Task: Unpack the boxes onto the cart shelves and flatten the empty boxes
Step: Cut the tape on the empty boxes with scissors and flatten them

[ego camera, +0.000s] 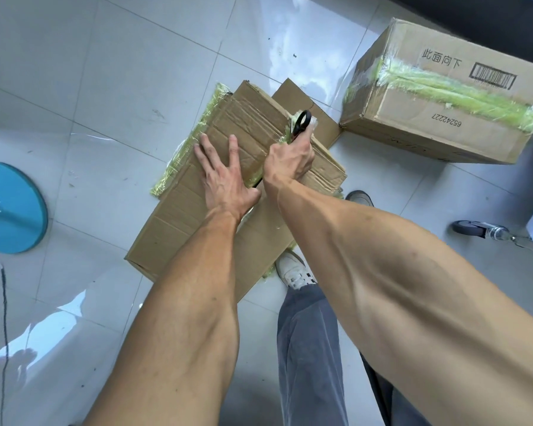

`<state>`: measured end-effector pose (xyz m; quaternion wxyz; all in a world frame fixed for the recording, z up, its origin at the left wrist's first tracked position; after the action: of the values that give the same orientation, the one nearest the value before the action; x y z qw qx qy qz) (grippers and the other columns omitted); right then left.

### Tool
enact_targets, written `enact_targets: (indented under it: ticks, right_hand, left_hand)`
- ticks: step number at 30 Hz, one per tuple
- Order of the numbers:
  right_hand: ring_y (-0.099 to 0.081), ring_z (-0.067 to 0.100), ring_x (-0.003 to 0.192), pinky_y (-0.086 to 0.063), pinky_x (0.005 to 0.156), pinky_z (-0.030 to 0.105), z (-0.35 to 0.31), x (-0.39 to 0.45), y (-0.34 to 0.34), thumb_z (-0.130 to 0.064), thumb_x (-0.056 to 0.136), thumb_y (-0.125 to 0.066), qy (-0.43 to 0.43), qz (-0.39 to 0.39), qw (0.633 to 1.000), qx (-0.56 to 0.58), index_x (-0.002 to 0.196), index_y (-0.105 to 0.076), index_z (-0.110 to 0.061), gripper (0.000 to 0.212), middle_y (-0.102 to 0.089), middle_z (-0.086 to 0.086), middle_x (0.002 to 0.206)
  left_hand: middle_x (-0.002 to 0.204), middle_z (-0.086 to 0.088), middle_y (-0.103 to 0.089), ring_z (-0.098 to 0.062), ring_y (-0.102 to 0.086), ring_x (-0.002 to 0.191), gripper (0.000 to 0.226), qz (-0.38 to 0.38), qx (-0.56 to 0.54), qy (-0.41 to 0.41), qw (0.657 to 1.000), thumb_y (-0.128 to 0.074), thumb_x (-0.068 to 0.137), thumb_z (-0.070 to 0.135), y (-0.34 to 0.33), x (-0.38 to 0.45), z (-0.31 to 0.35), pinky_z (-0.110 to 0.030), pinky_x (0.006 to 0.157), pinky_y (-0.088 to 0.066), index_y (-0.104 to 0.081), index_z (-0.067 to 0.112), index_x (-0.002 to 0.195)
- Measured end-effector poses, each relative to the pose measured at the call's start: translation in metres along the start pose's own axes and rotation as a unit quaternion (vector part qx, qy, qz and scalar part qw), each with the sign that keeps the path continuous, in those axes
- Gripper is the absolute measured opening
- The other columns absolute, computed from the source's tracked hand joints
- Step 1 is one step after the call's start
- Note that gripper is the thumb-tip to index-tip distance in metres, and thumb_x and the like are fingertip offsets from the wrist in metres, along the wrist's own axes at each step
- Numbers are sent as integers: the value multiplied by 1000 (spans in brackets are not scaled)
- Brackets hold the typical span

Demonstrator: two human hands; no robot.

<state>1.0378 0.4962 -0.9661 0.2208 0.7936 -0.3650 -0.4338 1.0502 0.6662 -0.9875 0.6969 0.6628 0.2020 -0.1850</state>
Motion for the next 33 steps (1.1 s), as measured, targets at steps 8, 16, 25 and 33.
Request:
enact_targets:
  ticks: [8, 16, 25, 33]
  right_hand:
    - [-55, 20, 84, -41, 73, 29, -20, 28, 23, 9, 81, -55, -35, 23, 998, 35, 125, -52, -11, 48, -66, 9, 94]
    - [-57, 27, 95, -45, 76, 36, 1, 32, 24, -2, 90, -56, -44, 14, 997, 57, 110, -50, -4, 21, -56, 5, 89]
    - [-52, 25, 87, -35, 72, 33, 42, 25, 24, -30, 96, -58, -92, 4, 995, 46, 82, -49, -13, 24, -61, 9, 87]
    - [-56, 28, 87, -42, 73, 33, 35, 35, 18, -29, 95, -55, -76, -6, 997, -21, 79, -46, -13, 25, -67, 15, 96]
  left_hand:
    - [159, -23, 18, -46, 9, 147, 119, -6, 1, 15, 1000, -73, 61, 41, 0, -7, -3, -52, 105, -42, -3, 29, 156]
    - [160, -21, 16, -43, 10, 148, 119, 2, -2, 33, 999, -72, 59, 45, 1, -9, -7, -55, 102, -44, -5, 30, 155]
    - [159, -28, 16, -44, 9, 148, 113, 17, 57, -14, 998, -81, 56, 66, 13, 14, 3, -66, 114, -15, -30, 14, 142]
    - [154, -37, 18, -54, 9, 144, 141, -7, 67, 2, 998, -81, 58, 56, 3, 22, 24, -66, 111, -23, 14, 18, 155]
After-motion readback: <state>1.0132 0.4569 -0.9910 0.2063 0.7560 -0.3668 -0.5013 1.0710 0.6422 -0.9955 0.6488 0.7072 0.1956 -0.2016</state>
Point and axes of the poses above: each hand's wrist, its own x-axis towards the middle knuckle, its own y-axis out of the back of the hand, z = x × y, the point moved 9 cm from there along x, towards the middle knuckle
